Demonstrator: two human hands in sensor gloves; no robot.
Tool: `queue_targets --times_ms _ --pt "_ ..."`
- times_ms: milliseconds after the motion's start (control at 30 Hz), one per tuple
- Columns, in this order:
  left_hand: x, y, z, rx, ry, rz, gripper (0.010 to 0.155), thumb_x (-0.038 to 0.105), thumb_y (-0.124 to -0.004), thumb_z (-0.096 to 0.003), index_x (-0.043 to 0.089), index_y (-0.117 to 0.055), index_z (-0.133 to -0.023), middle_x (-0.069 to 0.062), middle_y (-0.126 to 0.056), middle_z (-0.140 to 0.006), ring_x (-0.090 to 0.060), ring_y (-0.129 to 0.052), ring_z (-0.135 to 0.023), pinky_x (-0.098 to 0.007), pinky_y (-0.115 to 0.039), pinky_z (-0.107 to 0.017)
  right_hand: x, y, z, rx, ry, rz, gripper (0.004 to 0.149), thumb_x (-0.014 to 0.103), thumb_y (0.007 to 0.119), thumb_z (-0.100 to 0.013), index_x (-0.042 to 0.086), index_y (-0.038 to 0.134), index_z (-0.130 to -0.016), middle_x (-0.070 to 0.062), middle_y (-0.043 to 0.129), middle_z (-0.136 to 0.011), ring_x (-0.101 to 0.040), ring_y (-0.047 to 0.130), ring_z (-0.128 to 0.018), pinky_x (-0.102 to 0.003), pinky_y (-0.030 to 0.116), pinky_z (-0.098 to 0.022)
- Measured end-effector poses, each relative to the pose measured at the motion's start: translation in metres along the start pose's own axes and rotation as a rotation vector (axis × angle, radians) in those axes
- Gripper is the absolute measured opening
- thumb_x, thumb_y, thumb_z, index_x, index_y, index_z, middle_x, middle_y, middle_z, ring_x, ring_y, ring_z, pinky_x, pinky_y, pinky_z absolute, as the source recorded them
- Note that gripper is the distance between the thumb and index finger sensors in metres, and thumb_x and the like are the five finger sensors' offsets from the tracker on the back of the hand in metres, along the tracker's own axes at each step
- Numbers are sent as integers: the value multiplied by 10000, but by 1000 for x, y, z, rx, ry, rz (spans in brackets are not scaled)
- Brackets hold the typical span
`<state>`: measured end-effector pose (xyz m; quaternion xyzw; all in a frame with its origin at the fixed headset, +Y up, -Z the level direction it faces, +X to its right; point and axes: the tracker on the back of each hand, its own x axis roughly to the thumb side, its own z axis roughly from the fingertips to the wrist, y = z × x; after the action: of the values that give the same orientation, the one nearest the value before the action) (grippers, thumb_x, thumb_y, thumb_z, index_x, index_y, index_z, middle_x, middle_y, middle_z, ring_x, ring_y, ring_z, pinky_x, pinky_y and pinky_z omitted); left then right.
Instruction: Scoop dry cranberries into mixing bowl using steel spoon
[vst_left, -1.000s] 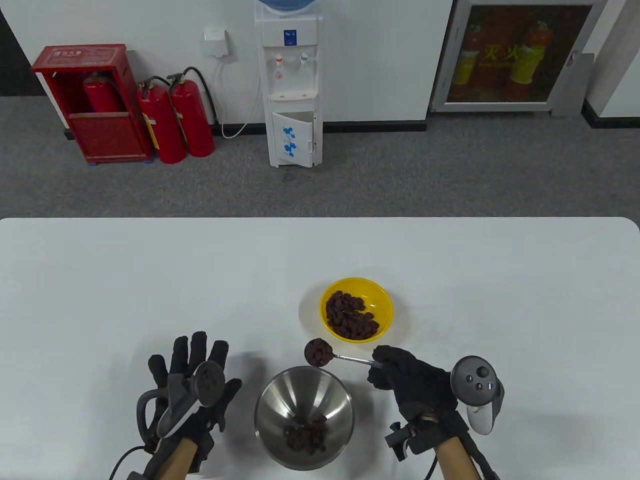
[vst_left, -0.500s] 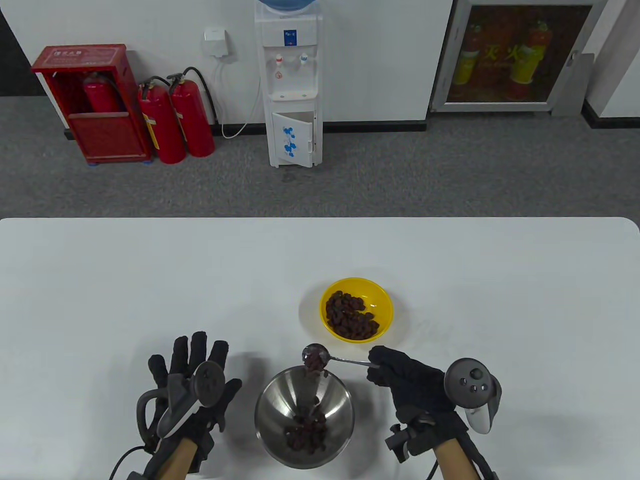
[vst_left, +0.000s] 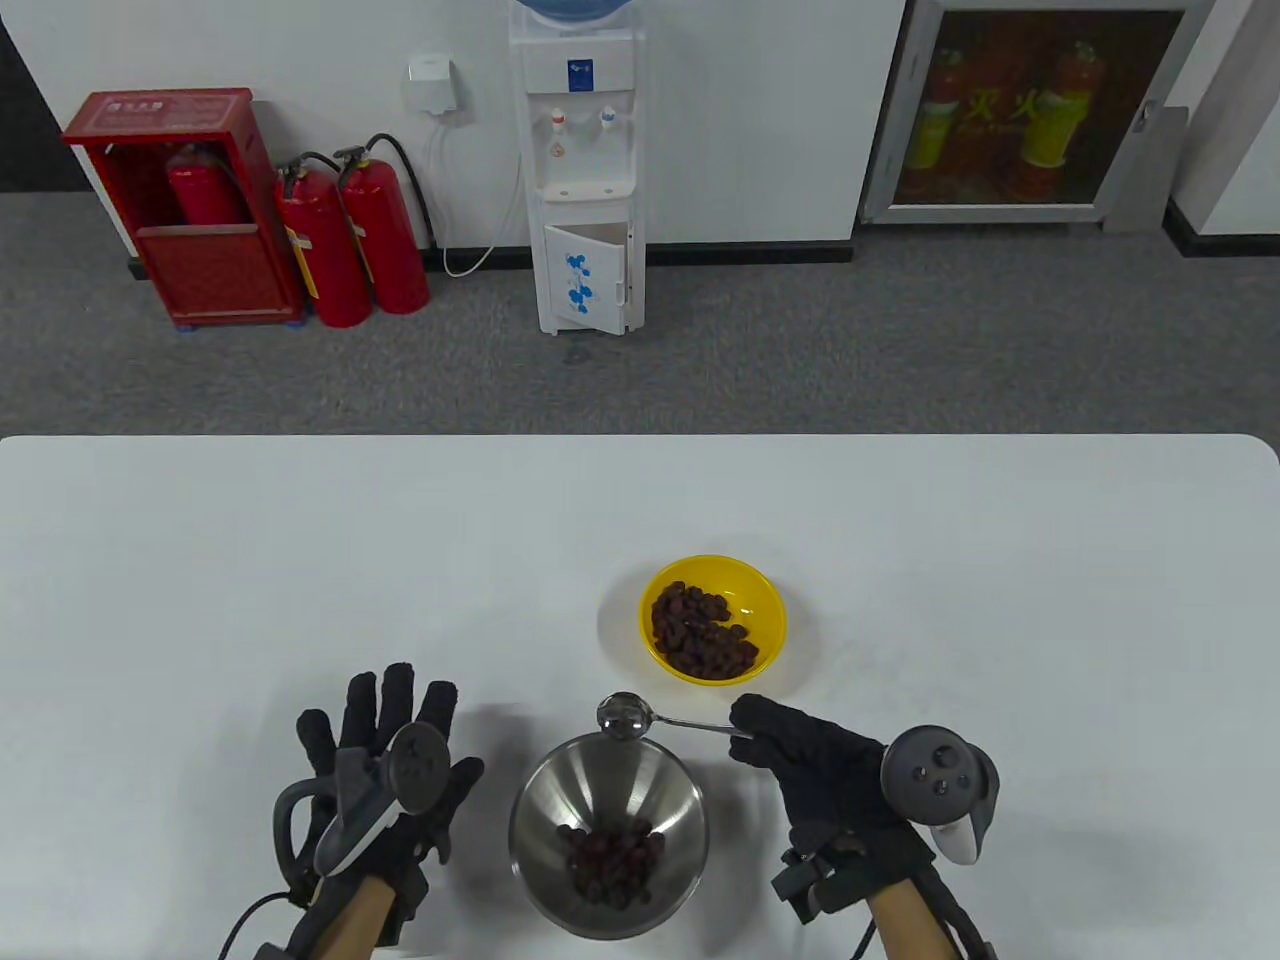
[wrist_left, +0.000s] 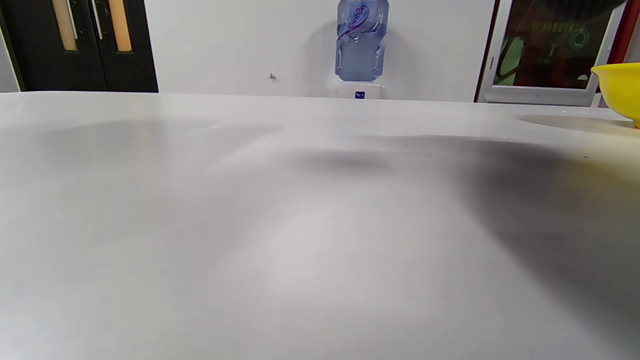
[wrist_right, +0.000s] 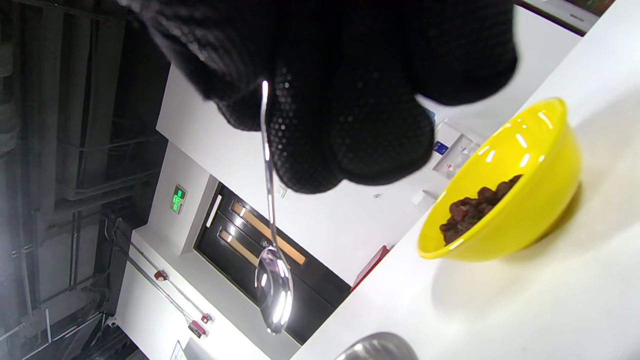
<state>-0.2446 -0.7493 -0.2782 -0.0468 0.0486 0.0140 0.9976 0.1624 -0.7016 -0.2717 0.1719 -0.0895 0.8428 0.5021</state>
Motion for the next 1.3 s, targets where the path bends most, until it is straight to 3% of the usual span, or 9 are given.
queue_targets --times_ms 167,333,533,667,900,1067,1133,1300 --pt "0 0 0 2 -2 3 782 749 -585 -406 516 -244 -1070 92 -108 -1237 -297 -101 -1176 -716 -52 -713 2 -5 2 -107 18 -3 435 332 781 -462 159 812 -860 62 989 -710 -206 1033 -541 -440 811 -430" --pt "-1 0 0 2 -1 12 782 749 -585 -406 516 -243 -1070 92 -108 -1237 -298 -101 -1175 -716 -52 -713 12 -15 -2 -276 45 79 451 339 781 -460 143 786 -866 35 986 -713 -203 1026 -549 -435 806 -439" --pt "-1 0 0 3 -4 17 782 750 -584 -406 518 -241 -1070 95 -111 -1237 -297 -98 -1176 -716 -50 -714 23 -22 -18 -369 24 240 446 337 787 -460 148 786 -864 45 980 -726 -199 1019 -573 -436 798 -460" --pt "-1 0 0 2 -4 17 783 750 -585 -406 517 -242 -1070 93 -108 -1237 -297 -99 -1176 -716 -51 -714 30 -20 -28 -387 -2 351 432 335 788 -462 166 799 -860 45 975 -735 -205 1015 -575 -445 790 -464" --pt "-1 0 0 1 -2 16 782 750 -585 -406 518 -241 -1069 95 -109 -1237 -297 -98 -1176 -716 -51 -714 45 -3 -46 -453 -53 721 425 353 784 -457 191 816 -849 49 991 -703 -189 1031 -526 -434 801 -451" --pt "-1 0 -1 4 -3 14 782 749 -586 -406 518 -244 -1070 92 -109 -1237 -298 -99 -1176 -716 -51 -714 19 19 -51 -420 -42 922 421 375 779 -449 219 824 -837 31 1001 -660 -169 1030 -450 -419 805 -434" --pt "-1 0 -1 3 -3 9 783 749 -585 -406 517 -242 -1070 94 -111 -1237 -297 -99 -1176 -715 -51 -714 7 24 -52 -396 -28 957 422 378 776 -447 223 823 -837 82 999 -659 -165 1030 -453 -419 804 -435" --pt "-1 0 -1 2 -1 15 783 749 -586 -406 516 -244 -1071 93 -109 -1237 -297 -97 -1176 -716 -51 -714 -13 18 -51 -411 24 970 422 383 772 -445 229 821 -834 91 997 -675 -157 1036 -478 -416 808 -439"
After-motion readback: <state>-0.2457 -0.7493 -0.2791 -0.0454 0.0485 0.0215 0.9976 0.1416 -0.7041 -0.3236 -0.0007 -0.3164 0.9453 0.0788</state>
